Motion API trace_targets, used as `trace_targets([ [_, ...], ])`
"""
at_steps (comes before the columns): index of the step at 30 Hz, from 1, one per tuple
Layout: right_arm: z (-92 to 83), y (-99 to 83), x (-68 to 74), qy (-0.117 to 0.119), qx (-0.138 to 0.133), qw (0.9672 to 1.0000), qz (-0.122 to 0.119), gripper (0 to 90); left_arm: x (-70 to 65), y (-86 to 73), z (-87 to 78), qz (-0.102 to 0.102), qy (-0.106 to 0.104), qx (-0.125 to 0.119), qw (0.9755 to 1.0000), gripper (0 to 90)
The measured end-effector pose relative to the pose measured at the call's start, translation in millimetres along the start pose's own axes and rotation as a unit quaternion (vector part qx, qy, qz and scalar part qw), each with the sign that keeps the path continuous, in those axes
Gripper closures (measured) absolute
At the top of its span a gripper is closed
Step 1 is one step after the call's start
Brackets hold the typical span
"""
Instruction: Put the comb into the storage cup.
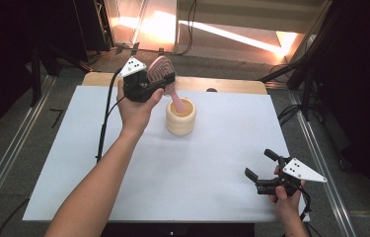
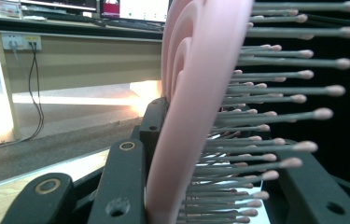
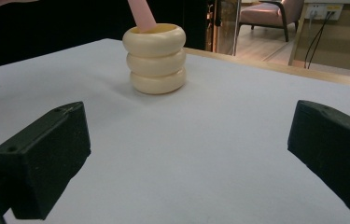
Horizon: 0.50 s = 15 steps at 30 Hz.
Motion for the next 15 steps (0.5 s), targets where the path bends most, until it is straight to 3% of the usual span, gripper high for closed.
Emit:
trace_targets([
  [15,-0.2,-0.4,-0.9,0.0,0.0,1.0,0.0,0.0,6.6,-13.8,12.5,-0.005,0.006,0.012,0.9999,63.5],
])
Point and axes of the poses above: each handheld gripper's, and its own axes: z roughly forward along the jaws, y roughly out of its top, x roughly to its left, the point moved 6 cm from there along z, roughly forward along the jaws, and after that the axes turned 11 degrees about -z, right-handed, at the moved point
